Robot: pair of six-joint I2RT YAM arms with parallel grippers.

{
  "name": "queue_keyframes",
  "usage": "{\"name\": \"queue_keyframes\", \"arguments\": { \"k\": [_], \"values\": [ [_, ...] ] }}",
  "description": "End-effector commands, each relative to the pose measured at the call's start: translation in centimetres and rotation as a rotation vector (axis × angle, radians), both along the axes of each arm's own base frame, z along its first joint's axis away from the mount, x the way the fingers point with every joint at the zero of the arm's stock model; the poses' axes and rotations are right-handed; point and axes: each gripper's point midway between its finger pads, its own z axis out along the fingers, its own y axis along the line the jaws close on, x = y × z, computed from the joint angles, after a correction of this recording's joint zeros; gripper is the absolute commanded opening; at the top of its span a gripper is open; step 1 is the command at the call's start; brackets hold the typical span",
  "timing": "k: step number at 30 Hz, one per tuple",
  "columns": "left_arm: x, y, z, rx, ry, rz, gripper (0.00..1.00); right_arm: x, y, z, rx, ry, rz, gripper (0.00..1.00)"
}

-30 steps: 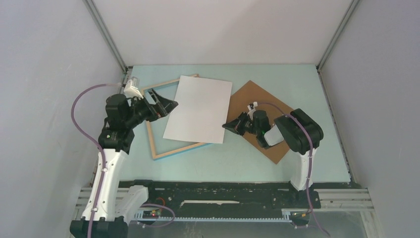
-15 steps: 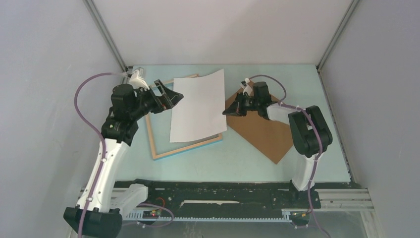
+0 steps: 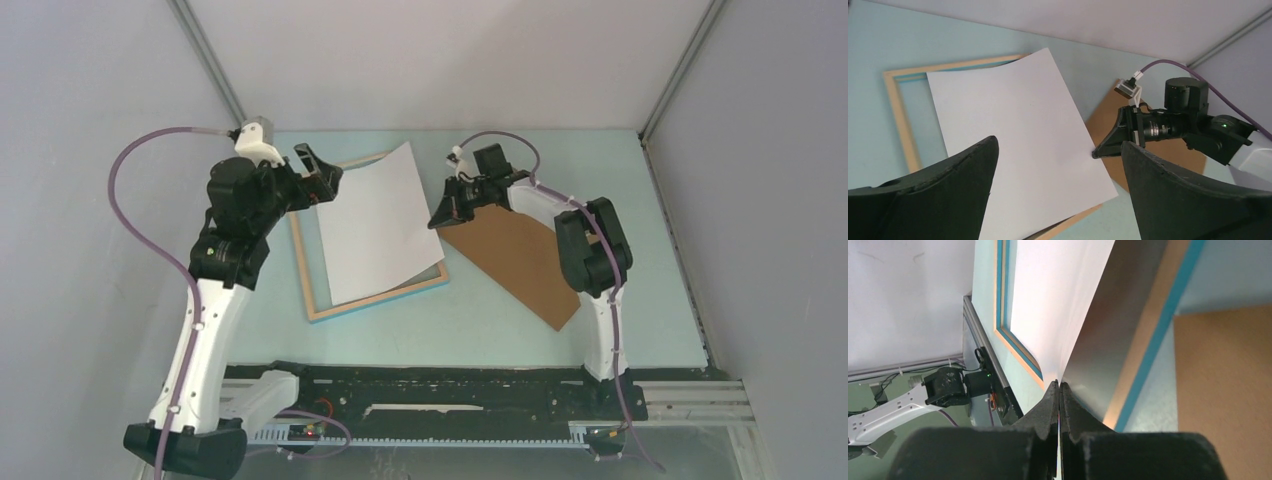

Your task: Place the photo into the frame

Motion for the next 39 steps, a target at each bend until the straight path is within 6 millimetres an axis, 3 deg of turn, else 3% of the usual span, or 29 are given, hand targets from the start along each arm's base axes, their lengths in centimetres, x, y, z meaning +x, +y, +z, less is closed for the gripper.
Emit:
{"name": "queue_keyframes", "arguments": {
  "k": [1,10,16,17,23,31,39],
  "values": [
    [-0.6,2.6,0.4,0.088,-0.077,0.1,1.0,0.4,1.8,1.1,0.004,-0.02,0.046,0.0],
    [-0.8,3.7,-1.0,0.024,-0.087,0.12,1.0,0.8,5.3,2.2,0.033,-0.076,0.072,0.0],
    [0.1,3.7,-2.1,-0.038,-0.052,0.103,1.0,0.5,6.8,0.9,0.052,-0.071,0.088,0.0],
    [0.3,4.5,-2.2,-0.044,-0.049,0.127,1.0,0.5,7.0,0.6,0.054,-0.07,0.093,0.0],
    [0.9,4.3,-2.9,-0.077,-0.025,0.109,1.0,0.5,7.3,-0.4,0.044,-0.062,0.094,0.0],
    [1.1,4.0,-3.4,-0.099,-0.015,0.092,1.0,1.6,6.1,-1.2,-0.146,-0.098,0.017,0.3],
    [1.6,4.0,-4.1,-0.104,0.004,0.097,1.0,2.9,2.8,-0.5,-0.358,-0.192,-0.069,0.66]
  ]
}}
